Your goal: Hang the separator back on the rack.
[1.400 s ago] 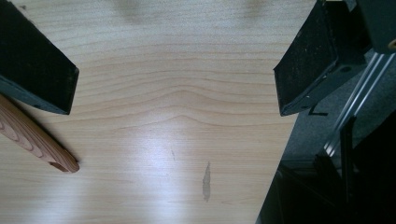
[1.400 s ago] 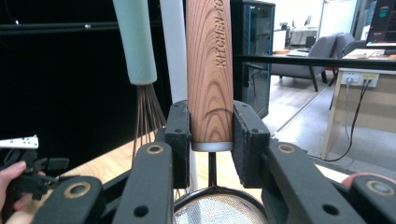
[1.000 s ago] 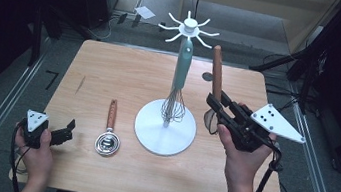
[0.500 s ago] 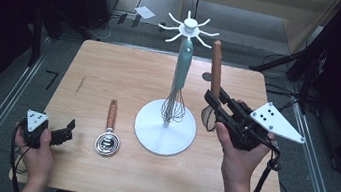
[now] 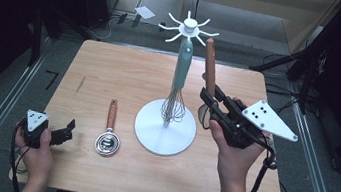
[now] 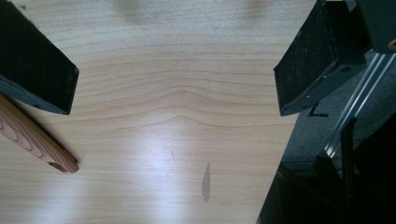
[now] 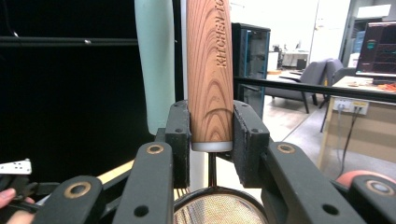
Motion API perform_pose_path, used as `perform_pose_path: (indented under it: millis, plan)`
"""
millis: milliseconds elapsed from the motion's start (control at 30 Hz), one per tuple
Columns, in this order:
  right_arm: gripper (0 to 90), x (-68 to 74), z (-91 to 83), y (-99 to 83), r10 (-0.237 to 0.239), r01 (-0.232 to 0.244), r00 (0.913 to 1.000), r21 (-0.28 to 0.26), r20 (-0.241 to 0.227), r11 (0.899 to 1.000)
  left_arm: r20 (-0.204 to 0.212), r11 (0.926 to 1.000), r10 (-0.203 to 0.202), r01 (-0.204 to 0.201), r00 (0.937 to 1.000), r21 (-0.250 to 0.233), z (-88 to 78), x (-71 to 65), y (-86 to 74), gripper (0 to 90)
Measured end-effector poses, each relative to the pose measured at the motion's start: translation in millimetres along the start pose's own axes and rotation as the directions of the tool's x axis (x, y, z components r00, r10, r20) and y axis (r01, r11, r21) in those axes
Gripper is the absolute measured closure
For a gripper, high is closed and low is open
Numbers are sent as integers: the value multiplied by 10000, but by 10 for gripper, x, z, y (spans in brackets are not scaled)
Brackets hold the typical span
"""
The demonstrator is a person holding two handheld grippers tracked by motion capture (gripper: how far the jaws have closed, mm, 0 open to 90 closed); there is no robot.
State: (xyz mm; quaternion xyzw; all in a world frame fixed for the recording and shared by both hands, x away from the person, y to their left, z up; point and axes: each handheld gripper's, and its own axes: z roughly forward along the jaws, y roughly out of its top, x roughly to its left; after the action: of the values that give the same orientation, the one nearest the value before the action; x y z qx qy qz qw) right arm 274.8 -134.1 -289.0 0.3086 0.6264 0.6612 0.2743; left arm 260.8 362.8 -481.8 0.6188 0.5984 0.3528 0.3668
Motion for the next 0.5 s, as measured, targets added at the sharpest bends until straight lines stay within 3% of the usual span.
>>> perform_pose_path:
  millis: [333, 500]
  plan:
    - [721, 46, 49, 13, -307, 302, 9987, 137, 400, 9994, -9, 10000, 3, -3, 10000, 12, 0, -1, 0, 0]
    - [722, 78, 76, -13, -1023, 982, 9898, 452, 995, 9941, 15, 10000, -6, 6, 10000, 48, -1, 1, 2, 0]
